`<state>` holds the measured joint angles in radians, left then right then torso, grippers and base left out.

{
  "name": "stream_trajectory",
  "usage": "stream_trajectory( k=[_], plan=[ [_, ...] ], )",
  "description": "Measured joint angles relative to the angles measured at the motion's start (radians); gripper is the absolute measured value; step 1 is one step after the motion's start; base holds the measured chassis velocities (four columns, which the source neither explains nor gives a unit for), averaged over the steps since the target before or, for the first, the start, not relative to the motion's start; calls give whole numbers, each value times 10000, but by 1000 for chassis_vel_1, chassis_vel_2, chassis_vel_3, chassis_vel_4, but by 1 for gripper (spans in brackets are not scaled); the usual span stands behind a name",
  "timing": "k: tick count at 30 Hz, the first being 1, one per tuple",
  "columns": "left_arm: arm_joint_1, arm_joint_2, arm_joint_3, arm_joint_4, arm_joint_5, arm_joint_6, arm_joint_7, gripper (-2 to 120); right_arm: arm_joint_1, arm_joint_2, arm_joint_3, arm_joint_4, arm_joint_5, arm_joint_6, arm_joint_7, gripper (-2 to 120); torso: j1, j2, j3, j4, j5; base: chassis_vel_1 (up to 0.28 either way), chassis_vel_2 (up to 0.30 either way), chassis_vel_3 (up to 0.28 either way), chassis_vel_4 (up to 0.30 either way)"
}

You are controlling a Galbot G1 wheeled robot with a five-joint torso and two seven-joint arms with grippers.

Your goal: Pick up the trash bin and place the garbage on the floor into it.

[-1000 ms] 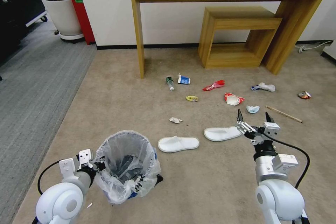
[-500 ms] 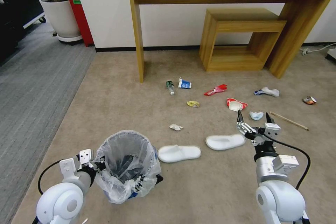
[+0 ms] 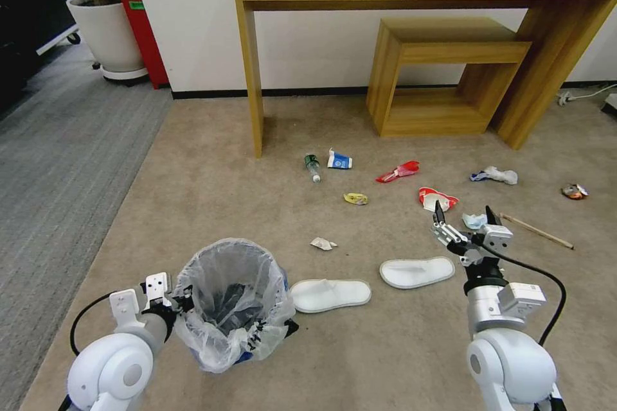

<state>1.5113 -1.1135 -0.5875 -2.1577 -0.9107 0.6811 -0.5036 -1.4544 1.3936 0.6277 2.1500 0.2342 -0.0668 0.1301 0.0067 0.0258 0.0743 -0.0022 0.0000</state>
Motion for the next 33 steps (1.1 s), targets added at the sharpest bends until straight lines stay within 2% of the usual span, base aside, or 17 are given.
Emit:
stream_trajectory(
  k=[6,9,10,13,15,18,23,25,26,29,33],
  plan=[
    [-43,3,9,49,-8,0,0,0,99,-116,-192,-59,239,-239,315,100,0,0,0,-1,0,0,0,0,0],
    [-34,16,7,59,-22,0,0,0,393,-319,-540,108,1689,-1289,1070,100,0,0,0,0,0,0,0,0,0],
    [-34,16,7,59,-22,0,0,0,393,-319,-540,108,1689,-1289,1070,100,0,0,0,0,0,0,0,0,0],
    [-18,-6,16,89,-8,0,-2,0,914,-610,-927,125,3246,-2517,2250,100,0,0,0,0,0,0,0,0,0],
    [-18,-15,19,97,-6,0,-2,0,1023,-653,-1001,120,3567,-2694,2507,100,0,1,-1,0,0,0,0,0,0],
    [-16,-99,45,160,46,0,-7,0,1609,-792,-1420,-118,5859,-3691,4052,100,0,1,0,2,-1,0,0,0,0],
    [-10,-194,87,214,119,0,-9,0,1843,-799,-1823,-653,6798,-3906,4809,100,0,0,0,0,0,0,0,0,0],
    [-8,-271,108,260,173,0,-10,0,2098,-698,-2336,-1231,7612,-4099,5724,100,0,1,0,-1,-2,0,0,0,0],
    [-8,-271,108,260,173,0,-10,0,2098,-698,-2336,-1231,7612,-4099,5724,100,0,1,0,-1,-2,0,0,0,0],
    [3,-330,99,314,205,-6,-14,0,2442,-502,-3170,-2232,8169,-4120,6679,100,0,0,1,1,1,0,0,0,0],
    [15,-398,64,383,244,-36,-14,0,3005,-256,-3701,-3190,8630,-4035,7255,100,0,1,0,0,-1,0,0,0,0]
  ],
)
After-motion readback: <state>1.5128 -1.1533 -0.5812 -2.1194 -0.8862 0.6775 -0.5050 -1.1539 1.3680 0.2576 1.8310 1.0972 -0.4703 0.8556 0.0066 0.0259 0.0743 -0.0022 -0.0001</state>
